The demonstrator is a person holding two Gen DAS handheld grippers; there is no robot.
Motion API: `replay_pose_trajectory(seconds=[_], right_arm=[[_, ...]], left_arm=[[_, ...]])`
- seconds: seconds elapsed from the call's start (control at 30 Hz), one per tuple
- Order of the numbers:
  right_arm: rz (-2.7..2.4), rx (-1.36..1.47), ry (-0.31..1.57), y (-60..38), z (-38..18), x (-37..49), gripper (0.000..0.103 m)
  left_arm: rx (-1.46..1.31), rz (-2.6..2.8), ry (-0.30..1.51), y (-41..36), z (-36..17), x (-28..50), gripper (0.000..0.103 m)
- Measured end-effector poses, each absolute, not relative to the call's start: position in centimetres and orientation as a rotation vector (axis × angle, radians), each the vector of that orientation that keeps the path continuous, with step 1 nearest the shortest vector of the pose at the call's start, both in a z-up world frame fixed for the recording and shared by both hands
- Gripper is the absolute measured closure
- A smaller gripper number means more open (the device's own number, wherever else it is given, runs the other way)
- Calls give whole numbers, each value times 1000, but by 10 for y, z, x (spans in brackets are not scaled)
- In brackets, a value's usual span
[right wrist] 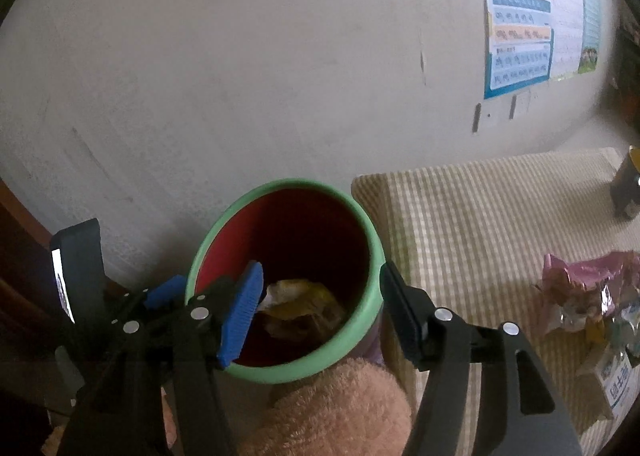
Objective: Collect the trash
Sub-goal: 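Grasp the pink snack bag with the left gripper while the right gripper grasps the milk carton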
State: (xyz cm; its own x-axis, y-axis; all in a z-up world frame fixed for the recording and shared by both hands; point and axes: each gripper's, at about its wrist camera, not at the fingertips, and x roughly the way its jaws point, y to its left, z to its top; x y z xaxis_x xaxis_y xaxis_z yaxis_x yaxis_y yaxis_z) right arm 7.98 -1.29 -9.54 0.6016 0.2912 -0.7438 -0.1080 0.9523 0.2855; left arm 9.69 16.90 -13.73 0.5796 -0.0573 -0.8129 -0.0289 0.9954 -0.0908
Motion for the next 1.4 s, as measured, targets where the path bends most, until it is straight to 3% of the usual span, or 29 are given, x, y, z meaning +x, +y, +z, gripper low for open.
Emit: replay_pose_trajectory(seconds=[0.33,0.47,0.67,0.9,0.93,1.1,1.4], right_arm=[[-3,180,943,-117,-111,27,43],[-134,64,1007,-184,-122,1,24],[-177,22,1166,-259,-155,-18,23],[-66,8,1285,-277,-203,-8,22],[-61,7,1289,-278,-207,-7,22],[-31,86,1246,-277,-208,-24,42],[-96,597,1146,-292,-211,-101,44]], left_arm=[[-57,-77,946,148,-131,91,40],[-37,-106,947,136,-128,87,40],[41,-209,946,92,-120,77,39],[195,-381,940,22,-116,62,31],[228,-410,936,9,-116,60,31],[365,-510,895,-45,-116,50,27],[597,-681,793,-150,-128,50,19]])
